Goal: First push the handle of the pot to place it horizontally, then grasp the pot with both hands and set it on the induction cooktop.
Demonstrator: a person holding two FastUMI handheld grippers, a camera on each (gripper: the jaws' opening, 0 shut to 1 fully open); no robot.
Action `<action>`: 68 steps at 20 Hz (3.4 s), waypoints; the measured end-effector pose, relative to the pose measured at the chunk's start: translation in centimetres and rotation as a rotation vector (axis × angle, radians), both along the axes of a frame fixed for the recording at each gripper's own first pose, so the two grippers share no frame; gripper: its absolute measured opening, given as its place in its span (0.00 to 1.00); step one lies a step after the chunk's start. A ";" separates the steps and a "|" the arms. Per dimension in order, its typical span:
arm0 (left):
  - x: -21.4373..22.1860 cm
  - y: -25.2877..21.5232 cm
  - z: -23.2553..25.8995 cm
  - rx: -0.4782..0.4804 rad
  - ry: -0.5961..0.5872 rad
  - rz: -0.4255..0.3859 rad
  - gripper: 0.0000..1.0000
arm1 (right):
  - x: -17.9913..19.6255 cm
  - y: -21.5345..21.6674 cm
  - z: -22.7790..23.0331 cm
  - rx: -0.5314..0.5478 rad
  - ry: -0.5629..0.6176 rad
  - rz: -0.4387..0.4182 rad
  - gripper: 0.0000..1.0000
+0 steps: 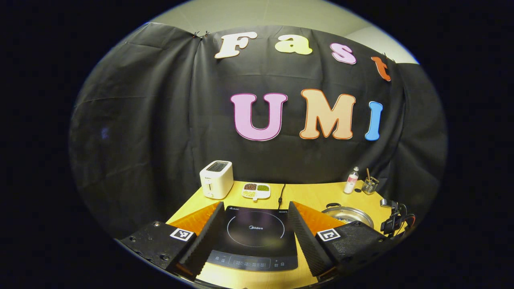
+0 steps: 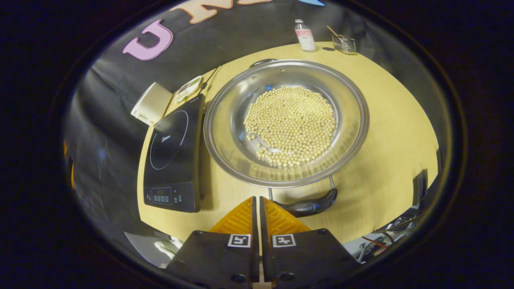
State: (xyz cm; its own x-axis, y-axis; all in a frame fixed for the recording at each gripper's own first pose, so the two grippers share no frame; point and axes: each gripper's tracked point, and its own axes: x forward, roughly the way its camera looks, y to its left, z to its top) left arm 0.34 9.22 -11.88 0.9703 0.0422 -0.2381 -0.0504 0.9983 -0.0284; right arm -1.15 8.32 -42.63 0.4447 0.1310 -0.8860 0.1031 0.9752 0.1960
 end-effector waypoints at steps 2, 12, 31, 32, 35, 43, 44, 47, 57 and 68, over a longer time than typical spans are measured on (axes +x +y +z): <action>0.1 -0.3 -0.2 -0.006 0.004 -0.015 0.96 | 0.3 -0.9 0.0 -0.021 0.006 -0.015 0.06; 1.4 -2.4 -0.9 -0.014 0.021 -0.086 0.96 | 1.4 -8.2 0.3 -0.140 -0.014 -0.104 0.06; 4.4 -8.7 -0.4 -0.024 0.058 0.063 0.96 | 7.4 -17.4 0.7 -0.098 0.019 -0.078 0.06; 4.6 -8.7 -0.4 -0.019 0.057 0.077 0.93 | 7.9 -17.7 0.7 -0.093 0.020 -0.074 0.06; 4.9 -8.8 -0.5 -0.011 0.059 0.114 0.96 | 9.3 -18.3 0.7 -0.077 0.018 -0.063 0.06; 4.9 -10.3 -1.2 -0.036 0.075 0.170 0.93 | 11.7 -19.0 0.9 -0.047 0.008 -0.030 0.06; 4.9 -10.5 -1.3 -0.038 0.078 0.176 0.96 | 11.9 -19.0 0.9 -0.040 0.008 -0.027 0.06; 4.8 -10.7 -1.5 -0.035 0.084 0.196 0.93 | 12.5 -19.1 0.9 -0.021 0.003 -0.010 0.05; 4.5 -11.6 -2.2 -0.042 0.090 0.228 0.96 | 13.1 -20.4 1.5 0.015 0.003 0.005 0.00; 5.1 -12.3 -6.1 -0.076 0.192 0.195 0.97 | 13.6 -21.9 4.6 0.167 0.001 -0.069 0.67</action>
State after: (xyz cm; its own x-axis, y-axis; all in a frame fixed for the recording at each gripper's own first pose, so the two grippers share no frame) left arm 5.44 -3.05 -17.97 0.8824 0.1990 -0.4264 -0.2532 0.9646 -0.0738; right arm 12.41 -13.55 -38.07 0.4569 0.2454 -0.8550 0.1686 0.9198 0.3542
